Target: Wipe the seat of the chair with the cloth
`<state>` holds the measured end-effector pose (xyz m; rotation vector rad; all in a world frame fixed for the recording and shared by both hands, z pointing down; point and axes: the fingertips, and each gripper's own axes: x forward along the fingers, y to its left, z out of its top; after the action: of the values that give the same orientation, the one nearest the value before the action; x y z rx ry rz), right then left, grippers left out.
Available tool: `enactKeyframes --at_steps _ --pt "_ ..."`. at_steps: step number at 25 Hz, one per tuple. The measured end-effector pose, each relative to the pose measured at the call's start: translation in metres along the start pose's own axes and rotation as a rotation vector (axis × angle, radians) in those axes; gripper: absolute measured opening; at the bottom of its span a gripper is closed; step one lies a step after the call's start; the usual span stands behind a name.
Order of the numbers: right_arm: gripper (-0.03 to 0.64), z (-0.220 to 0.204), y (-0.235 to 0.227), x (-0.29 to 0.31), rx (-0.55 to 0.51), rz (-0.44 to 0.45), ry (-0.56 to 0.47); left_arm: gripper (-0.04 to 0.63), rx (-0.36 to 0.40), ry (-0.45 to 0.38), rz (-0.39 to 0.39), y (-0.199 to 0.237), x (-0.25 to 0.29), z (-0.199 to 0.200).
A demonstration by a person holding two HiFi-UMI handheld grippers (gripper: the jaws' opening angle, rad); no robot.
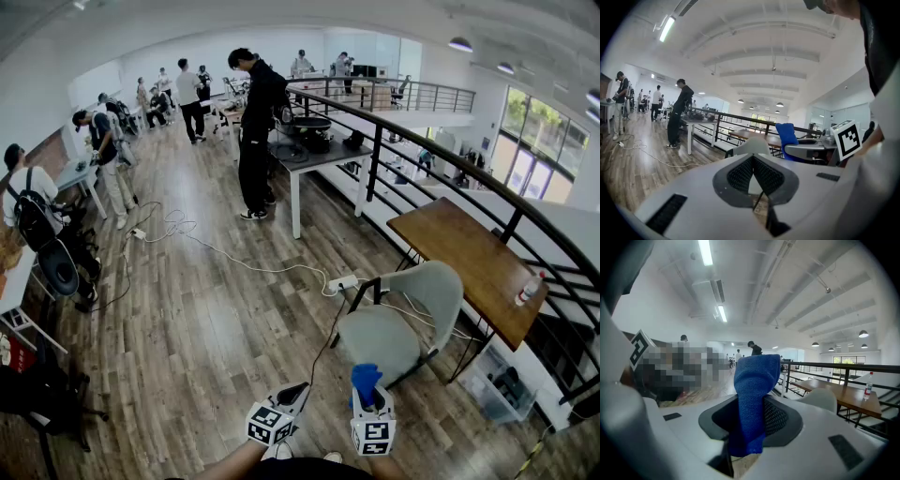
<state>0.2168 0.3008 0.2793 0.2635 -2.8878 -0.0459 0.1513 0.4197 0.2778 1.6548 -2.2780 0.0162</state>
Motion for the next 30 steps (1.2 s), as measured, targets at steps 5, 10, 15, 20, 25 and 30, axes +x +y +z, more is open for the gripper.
enactKeyframes --at_steps 5,10,15,20,25,30 --pt "0.135 0.004 0.013 -0.005 -0.019 0.005 0.008 -0.002 0.003 -0.02 -0.012 0.002 -0.01 0.007" --pt "0.135 0.006 0.018 0.0 -0.028 0.005 0.011 -0.002 0.002 -0.035 0.001 0.011 -0.012 0.009" --pt "0.135 0.005 0.028 0.004 -0.031 0.009 0.015 -0.002 -0.003 -0.04 0.007 0.02 -0.02 0.007" --pt "0.137 0.012 0.038 0.017 0.004 -0.01 -0.003 -0.002 0.003 -0.042 0.012 0.04 -0.028 0.007" --pt "0.137 0.025 0.053 0.036 0.023 -0.005 -0.044 -0.002 0.014 -0.045 0.008 0.068 -0.031 0.009" --pt "0.137 0.029 0.061 0.05 0.049 -0.041 -0.046 -0.002 0.01 -0.018 -0.022 0.085 -0.028 0.002"
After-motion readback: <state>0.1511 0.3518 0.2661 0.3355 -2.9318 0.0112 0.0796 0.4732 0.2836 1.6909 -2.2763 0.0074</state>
